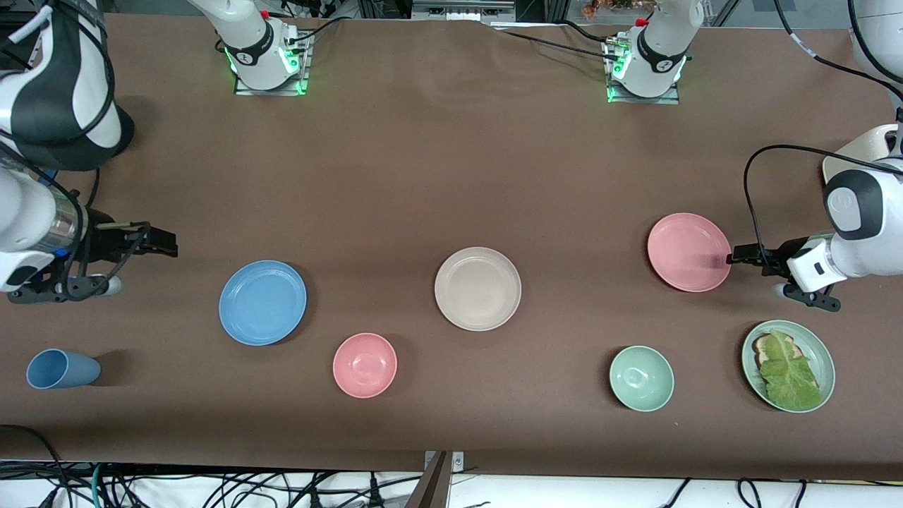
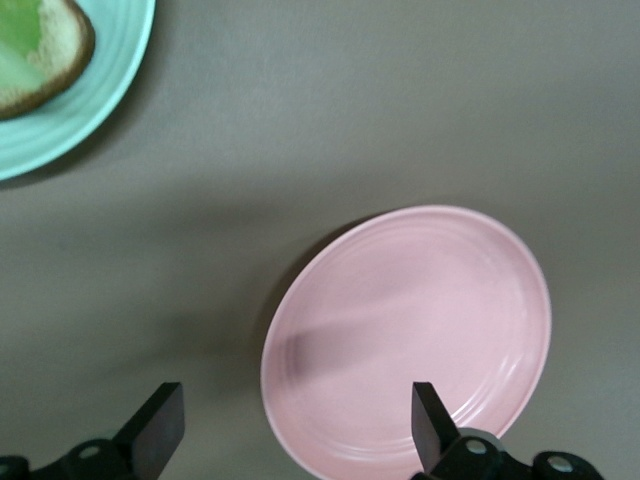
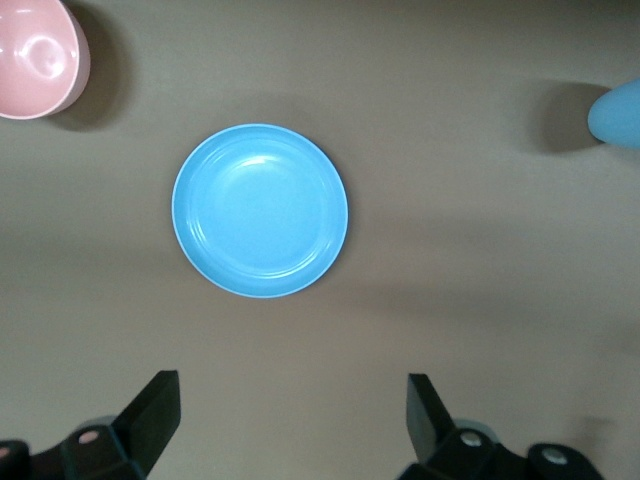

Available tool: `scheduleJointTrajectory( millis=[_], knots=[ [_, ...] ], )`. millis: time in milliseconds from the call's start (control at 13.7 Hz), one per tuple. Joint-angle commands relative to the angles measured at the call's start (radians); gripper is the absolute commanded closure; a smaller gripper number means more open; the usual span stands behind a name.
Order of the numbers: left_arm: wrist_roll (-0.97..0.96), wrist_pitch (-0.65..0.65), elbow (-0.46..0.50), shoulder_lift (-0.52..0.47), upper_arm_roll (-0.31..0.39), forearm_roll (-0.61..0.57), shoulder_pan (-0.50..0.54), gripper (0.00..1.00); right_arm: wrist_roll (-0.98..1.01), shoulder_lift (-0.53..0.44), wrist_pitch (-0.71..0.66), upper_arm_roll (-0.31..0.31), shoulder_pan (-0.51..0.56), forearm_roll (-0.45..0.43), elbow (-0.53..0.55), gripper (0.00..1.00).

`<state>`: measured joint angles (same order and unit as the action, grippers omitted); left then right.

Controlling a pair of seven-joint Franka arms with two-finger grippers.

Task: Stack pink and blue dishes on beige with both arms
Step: 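Reach the left gripper to the pink plate while the right gripper nears the blue plate, then close the left gripper on the pink plate rim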

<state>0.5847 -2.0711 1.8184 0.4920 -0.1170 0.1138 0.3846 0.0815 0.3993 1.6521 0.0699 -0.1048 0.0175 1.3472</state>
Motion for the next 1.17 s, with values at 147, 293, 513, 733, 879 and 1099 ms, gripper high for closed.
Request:
scheduleJointTrajectory(
  millis=[147,293,513,733,879,1099],
  knots=[
    [0.142,-0.082,0.028,0.042,-0.004,0.087,0.037,0.0,0.015,0.027,0.029,-0.004,-0.001,-0.024,-0.003,0.0],
    [0.161,-0.093,0.028,0.077,-0.003,0.144,0.042,0.0,0.014,0.027,0.032,-0.004,-0.004,-0.027,-0.002,0.0],
    [0.181,-0.109,0.028,0.115,-0.004,0.181,0.063,0.0,0.015,0.027,0.035,-0.004,-0.004,-0.027,-0.002,0.0],
    [0.221,-0.118,0.041,0.126,-0.004,0.201,0.086,0.0,0.015,0.027,0.034,-0.004,-0.006,-0.027,-0.002,0.0],
    [0.225,-0.109,0.068,0.111,-0.007,0.201,0.111,0.0,0.014,0.027,0.032,-0.004,-0.007,-0.027,0.0,0.0],
    [0.227,-0.103,0.119,0.086,-0.007,0.236,0.12,0.01,0.014,0.027,0.031,-0.004,-0.007,-0.025,0.0,0.0]
  ],
)
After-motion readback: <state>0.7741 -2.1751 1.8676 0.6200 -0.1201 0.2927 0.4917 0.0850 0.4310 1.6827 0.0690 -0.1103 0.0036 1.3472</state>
